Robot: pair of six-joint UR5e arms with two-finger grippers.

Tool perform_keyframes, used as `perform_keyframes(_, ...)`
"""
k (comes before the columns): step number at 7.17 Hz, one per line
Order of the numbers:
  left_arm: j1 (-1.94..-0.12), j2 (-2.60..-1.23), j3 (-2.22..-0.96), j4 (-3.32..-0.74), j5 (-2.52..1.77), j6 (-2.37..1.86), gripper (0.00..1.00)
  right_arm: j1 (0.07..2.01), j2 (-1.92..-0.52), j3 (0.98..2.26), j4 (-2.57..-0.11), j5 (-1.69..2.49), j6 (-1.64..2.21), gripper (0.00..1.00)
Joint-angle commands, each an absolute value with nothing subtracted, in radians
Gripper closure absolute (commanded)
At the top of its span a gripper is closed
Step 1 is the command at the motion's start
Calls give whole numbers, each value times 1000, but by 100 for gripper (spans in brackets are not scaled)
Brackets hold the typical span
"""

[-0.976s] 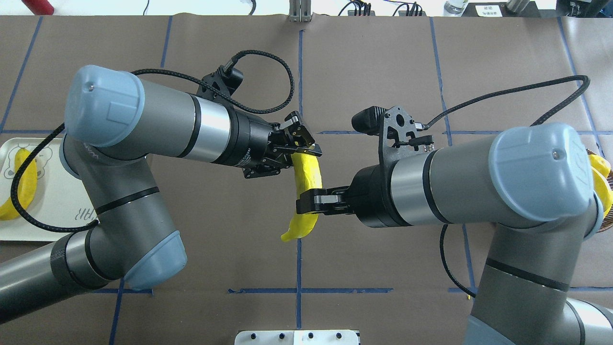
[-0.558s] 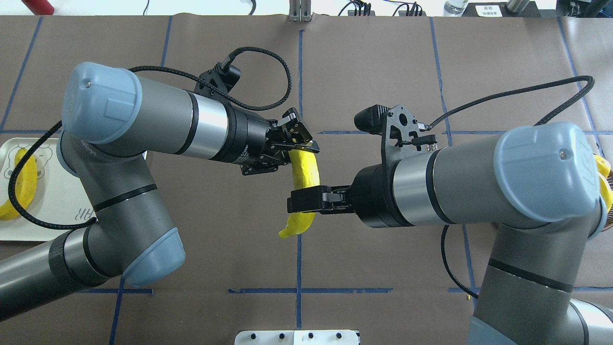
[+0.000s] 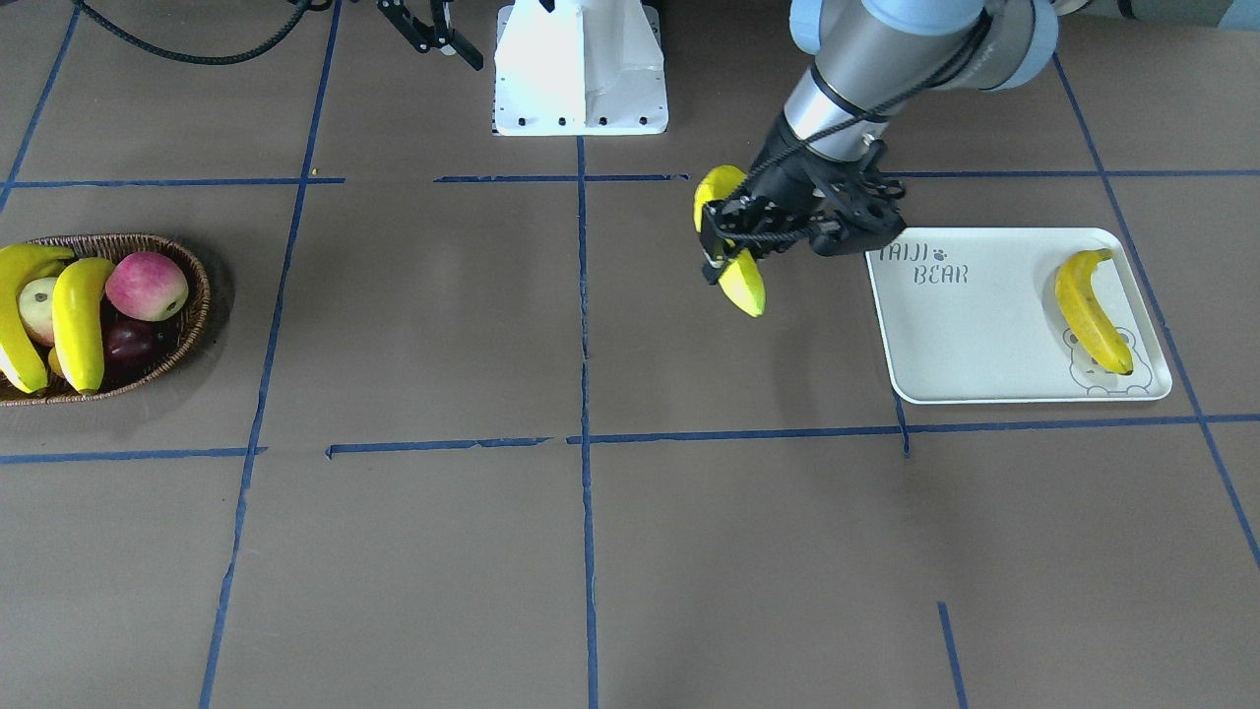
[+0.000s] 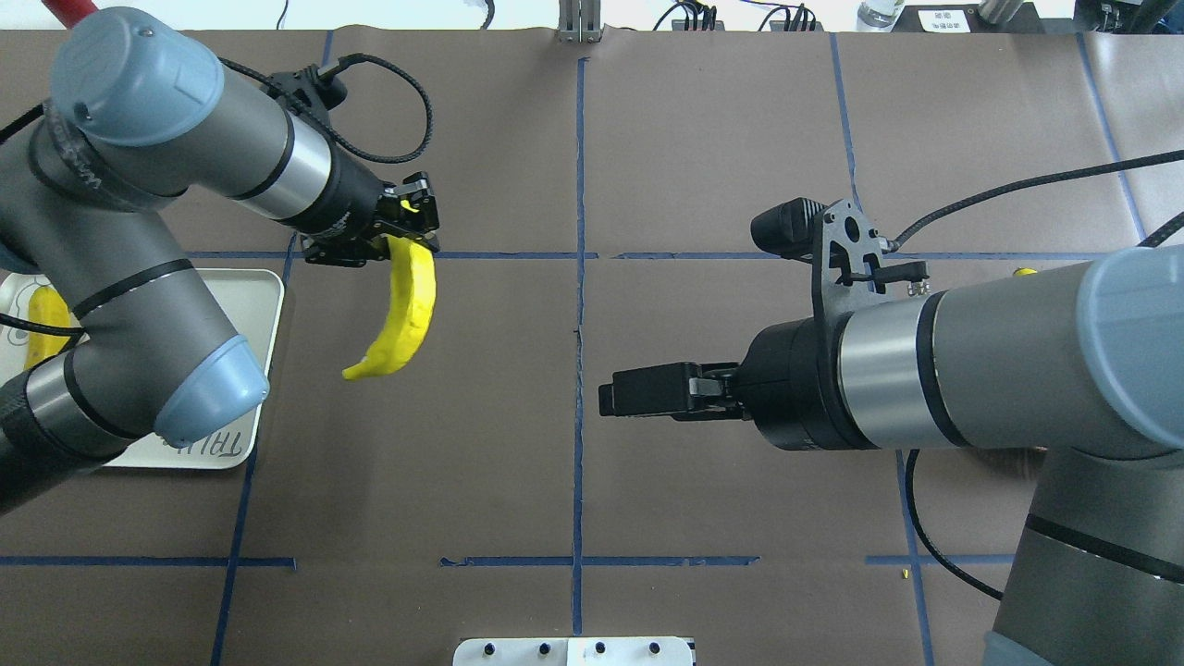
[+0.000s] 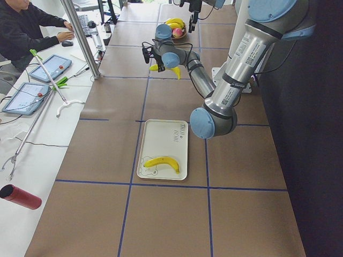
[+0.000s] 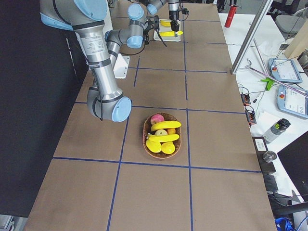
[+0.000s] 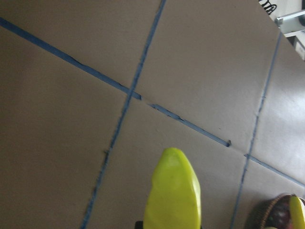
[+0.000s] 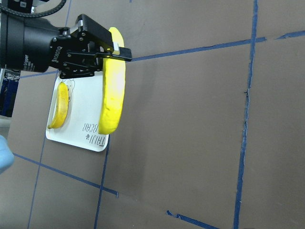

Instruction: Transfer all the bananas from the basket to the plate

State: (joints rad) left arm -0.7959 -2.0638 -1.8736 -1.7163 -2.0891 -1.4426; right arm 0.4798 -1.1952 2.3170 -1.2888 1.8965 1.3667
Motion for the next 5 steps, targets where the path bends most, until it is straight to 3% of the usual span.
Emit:
perform_keyframes(1, -842, -1880, -1891, -1654, -2088, -1301, 100, 515, -1267, 2319, -1293, 1898, 1367, 0)
perform_keyframes(5, -847, -1650, -1795, -1808, -2042, -1205, 100, 572, -1293, 2322, -1345, 1910, 1364, 0)
